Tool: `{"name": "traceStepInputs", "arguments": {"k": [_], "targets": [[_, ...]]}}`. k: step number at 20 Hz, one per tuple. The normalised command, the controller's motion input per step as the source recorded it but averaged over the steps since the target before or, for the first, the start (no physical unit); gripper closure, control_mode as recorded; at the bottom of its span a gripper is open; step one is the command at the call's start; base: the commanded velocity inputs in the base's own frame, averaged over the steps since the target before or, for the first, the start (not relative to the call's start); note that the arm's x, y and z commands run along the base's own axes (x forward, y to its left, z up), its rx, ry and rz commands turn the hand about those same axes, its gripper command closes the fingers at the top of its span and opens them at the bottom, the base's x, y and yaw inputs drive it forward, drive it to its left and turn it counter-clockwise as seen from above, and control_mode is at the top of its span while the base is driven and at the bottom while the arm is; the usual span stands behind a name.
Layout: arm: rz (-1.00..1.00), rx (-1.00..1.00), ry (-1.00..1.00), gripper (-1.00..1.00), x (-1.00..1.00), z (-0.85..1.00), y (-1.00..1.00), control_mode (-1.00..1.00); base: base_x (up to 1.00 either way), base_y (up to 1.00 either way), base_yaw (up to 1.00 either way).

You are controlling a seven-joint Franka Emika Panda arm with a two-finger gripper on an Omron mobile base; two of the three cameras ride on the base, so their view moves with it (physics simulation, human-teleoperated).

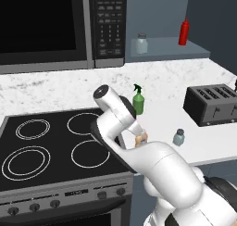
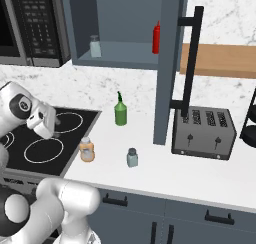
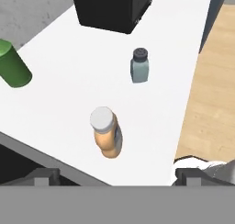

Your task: Put the shaker and condiment bottle from the counter next to their counterparts in the cabinet.

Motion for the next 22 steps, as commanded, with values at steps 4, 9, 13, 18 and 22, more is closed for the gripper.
{"name": "traceStepInputs", "arguments": {"k": [4, 9, 13, 18, 22], "targets": [[0.1, 0.0, 0.0, -1.0, 0.08, -0.1, -0.12, -1.0, 0.0, 0.0, 0.0], [0.09, 0.0, 0.0, -1.0, 0.01, -0.19, -0.1, -1.0, 0.0, 0.0, 0.0], [0.05, 0.0, 0.0, -1.0, 0.01, -0.23, -0.12, -1.0, 0.0, 0.0, 0.0], [0.03, 0.0, 0.0, -1.0, 0.07, -0.24, -0.19, -1.0, 0.0, 0.0, 0.0], [0.02, 0.0, 0.0, -1.0, 0.08, -0.24, -0.16, -1.0, 0.0, 0.0, 0.0]]}}
